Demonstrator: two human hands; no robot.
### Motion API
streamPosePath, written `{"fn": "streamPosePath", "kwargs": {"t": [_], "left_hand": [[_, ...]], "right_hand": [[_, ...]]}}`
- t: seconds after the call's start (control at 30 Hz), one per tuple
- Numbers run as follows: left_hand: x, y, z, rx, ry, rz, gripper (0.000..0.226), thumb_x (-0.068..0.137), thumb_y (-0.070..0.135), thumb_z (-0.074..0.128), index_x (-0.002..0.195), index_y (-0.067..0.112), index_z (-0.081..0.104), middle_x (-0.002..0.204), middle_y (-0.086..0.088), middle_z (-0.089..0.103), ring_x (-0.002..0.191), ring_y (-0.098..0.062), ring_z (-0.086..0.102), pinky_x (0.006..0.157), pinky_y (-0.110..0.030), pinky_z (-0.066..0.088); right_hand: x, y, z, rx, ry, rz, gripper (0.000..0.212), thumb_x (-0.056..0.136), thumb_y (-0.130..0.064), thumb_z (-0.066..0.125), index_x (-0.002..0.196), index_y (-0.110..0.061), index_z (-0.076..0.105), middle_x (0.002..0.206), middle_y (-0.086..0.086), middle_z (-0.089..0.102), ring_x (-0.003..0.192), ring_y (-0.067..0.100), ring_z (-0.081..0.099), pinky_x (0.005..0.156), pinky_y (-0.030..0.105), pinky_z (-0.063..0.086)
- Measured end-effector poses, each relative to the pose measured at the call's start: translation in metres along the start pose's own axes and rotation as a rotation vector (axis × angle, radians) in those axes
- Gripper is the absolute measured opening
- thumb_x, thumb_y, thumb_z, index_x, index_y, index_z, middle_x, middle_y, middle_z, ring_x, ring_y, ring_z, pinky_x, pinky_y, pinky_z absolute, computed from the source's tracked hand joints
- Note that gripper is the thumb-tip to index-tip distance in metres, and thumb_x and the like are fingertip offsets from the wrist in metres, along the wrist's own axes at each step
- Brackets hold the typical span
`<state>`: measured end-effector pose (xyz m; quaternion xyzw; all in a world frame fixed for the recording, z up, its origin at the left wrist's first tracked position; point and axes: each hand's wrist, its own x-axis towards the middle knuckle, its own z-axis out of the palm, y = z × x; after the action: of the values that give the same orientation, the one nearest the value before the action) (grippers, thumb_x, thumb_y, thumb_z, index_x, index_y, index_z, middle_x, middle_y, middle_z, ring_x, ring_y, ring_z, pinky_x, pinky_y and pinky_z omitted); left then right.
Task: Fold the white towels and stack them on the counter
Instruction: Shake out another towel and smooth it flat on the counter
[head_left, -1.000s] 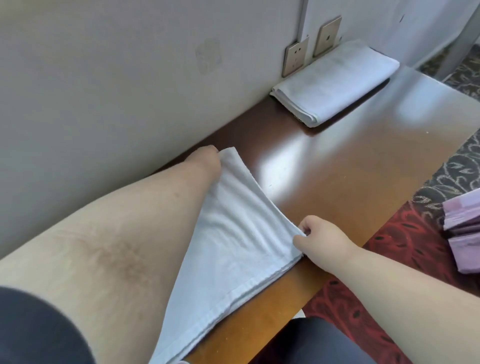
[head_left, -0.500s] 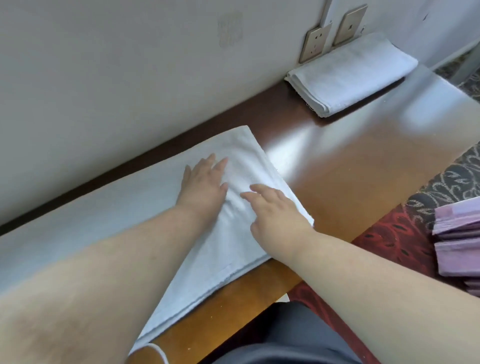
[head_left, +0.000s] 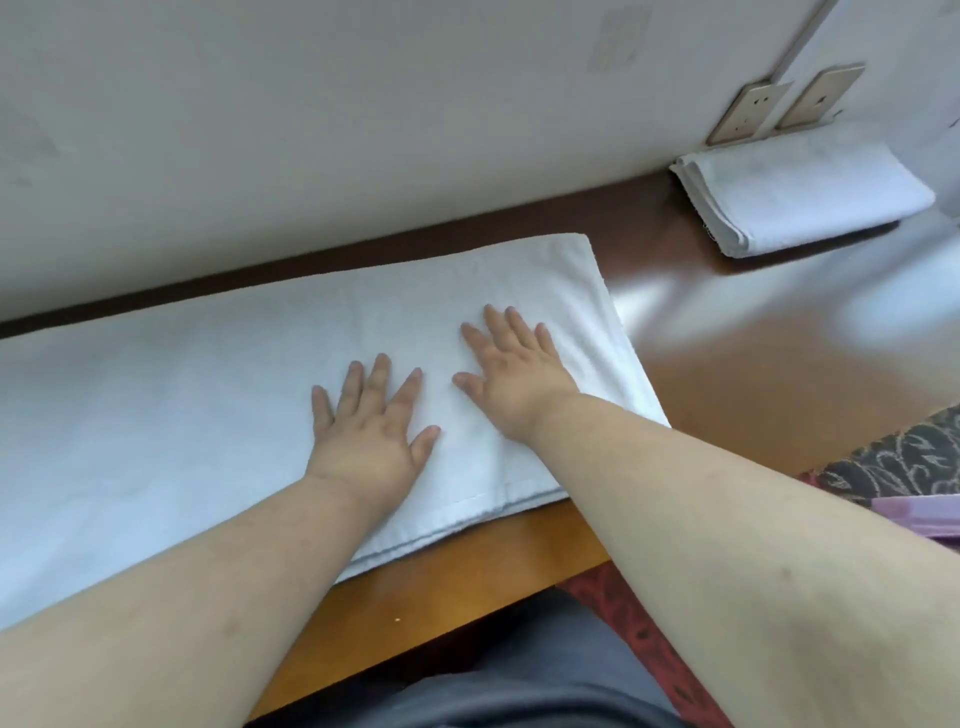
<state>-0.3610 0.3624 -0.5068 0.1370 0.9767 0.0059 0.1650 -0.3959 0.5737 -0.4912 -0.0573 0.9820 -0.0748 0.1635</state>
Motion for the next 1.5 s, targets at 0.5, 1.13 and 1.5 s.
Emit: {"fn": "streamPosePath", "kwargs": {"t": [0.5, 1.13, 1.5], "left_hand": [[-0.053, -0.09, -0.002, -0.028, -0.12, -0.16, 0.068, 0.091, 0.071, 0.008, 0.148, 0.044, -0.018, 0.161, 0.004, -0.022, 0.147, -0.025, -0.021, 0.115, -0.062, -0.003], [-0.127, -0.198, -0.074, 0.109, -0.525, -0.413, 0.057, 0.097, 0.047, 0.039, 0.145, 0.017, 0.036, 0.138, -0.009, 0.036, 0.118, -0.031, 0.049, 0.098, -0.042, 0.046], [-0.023, -0.024, -0.119, 0.177, -0.432, 0.135, 0.059, 0.096, 0.05, 0.039, 0.151, 0.033, 0.026, 0.151, 0.001, 0.034, 0.13, -0.028, 0.045, 0.103, -0.041, 0.042]], "right_hand": [[-0.035, -0.007, 0.025, -0.105, -0.007, 0.035, 0.079, 0.088, -0.075, 0.002, 0.156, -0.038, -0.007, 0.166, -0.006, -0.013, 0.151, 0.018, -0.017, 0.122, 0.047, -0.007], [-0.041, -0.068, -0.033, 0.176, -0.173, 0.401, 0.066, 0.094, -0.048, 0.044, 0.155, -0.033, 0.023, 0.165, -0.001, 0.013, 0.15, 0.026, 0.012, 0.119, 0.051, 0.019], [-0.143, 0.058, -0.013, 0.659, 0.092, 1.018, 0.071, 0.091, -0.043, 0.056, 0.152, -0.017, 0.03, 0.148, 0.013, 0.041, 0.13, 0.039, 0.042, 0.1, 0.042, 0.04]]}}
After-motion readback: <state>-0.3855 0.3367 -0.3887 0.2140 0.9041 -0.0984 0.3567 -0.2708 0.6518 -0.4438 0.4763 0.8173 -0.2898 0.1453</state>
